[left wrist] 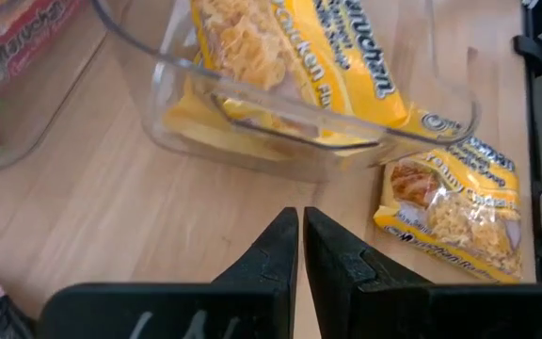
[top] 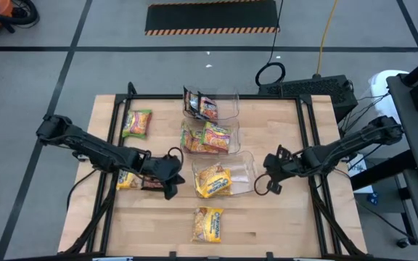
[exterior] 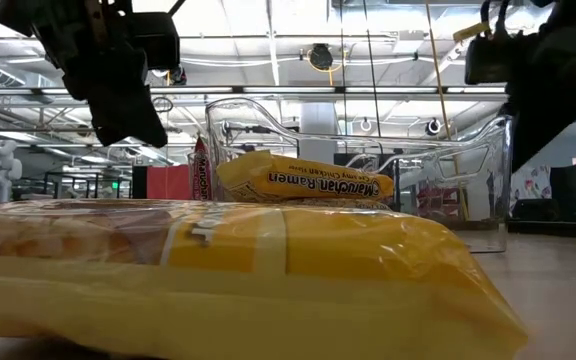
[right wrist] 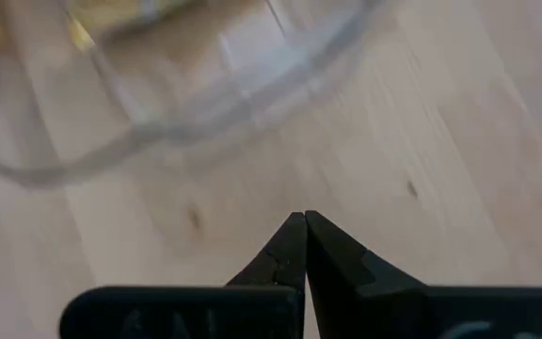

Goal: Sort Maruchan noodles
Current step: Adjust the bottom transparent bin

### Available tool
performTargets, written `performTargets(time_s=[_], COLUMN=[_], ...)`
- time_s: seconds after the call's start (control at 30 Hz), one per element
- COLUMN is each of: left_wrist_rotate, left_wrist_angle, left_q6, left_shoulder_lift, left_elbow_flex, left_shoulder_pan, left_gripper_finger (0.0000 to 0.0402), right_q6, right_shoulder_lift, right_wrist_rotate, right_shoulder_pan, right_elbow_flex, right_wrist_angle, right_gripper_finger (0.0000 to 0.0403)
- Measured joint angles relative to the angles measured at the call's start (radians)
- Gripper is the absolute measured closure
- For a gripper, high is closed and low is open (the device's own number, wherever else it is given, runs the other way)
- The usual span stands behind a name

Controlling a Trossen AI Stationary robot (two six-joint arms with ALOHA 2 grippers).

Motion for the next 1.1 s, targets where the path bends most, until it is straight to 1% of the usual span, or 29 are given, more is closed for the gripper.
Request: performTargets(time_s=[0.07, 0.23, 0.43, 0.57, 0.7, 0.77, 0.9, 0.97, 1.1], left_wrist_rotate=[-0.001, -0.019, -0.067, -0.071, -0.065, -0.060, -0.060, -0.060, -0.060], left_wrist_angle=[-0.016, -0.033, -0.033, -0.031, 0.019, 0.083, 0.139, 0.132, 0.127], left_q6=[-0.016, -0.020, -0.018, -0.019, -0.019, -0.018, -0.005, -0.005, -0.005], left_shoulder_lift=[0.000, 0.000, 0.003, 0.033, 0.096, 0.127, 0.151, 0.152, 0.152], left_elbow_flex=[0.000, 0.000, 0.000, 0.000, 0.000, 0.000, 0.001, 0.002, 0.002], left_shoulder_pan=[0.000, 0.000, 0.000, 0.000, 0.001, 0.006, 0.020, 0.027, 0.033], left_gripper_finger=[0.0376, 0.0376, 0.0376, 0.0376, 0.0376, 0.0376, 0.0376, 0.0376, 0.0376], right_q6=[-0.021, -0.069, -0.096, -0.101, -0.105, -0.113, -0.116, -0.115, -0.123], right_shoulder_lift=[0.000, -0.001, -0.001, 0.000, 0.002, 0.007, 0.023, 0.039, 0.094], right_wrist_rotate=[0.000, 0.001, 0.002, 0.001, 0.001, 0.001, -0.001, -0.027, -0.078], right_shoulder_pan=[-0.008, -0.023, -0.028, -0.028, -0.028, -0.028, -0.028, -0.032, -0.039], right_elbow_flex=[-0.011, -0.024, -0.024, -0.024, -0.025, -0.025, -0.025, -0.025, -0.025], right_wrist_angle=[0.059, 0.137, 0.174, 0.186, 0.200, 0.216, 0.225, 0.227, 0.286], right_gripper_finger=[0.0403, 0.0403, 0.0403, 0.0403, 0.0403, 0.0403, 0.0403, 0.0403, 0.0403])
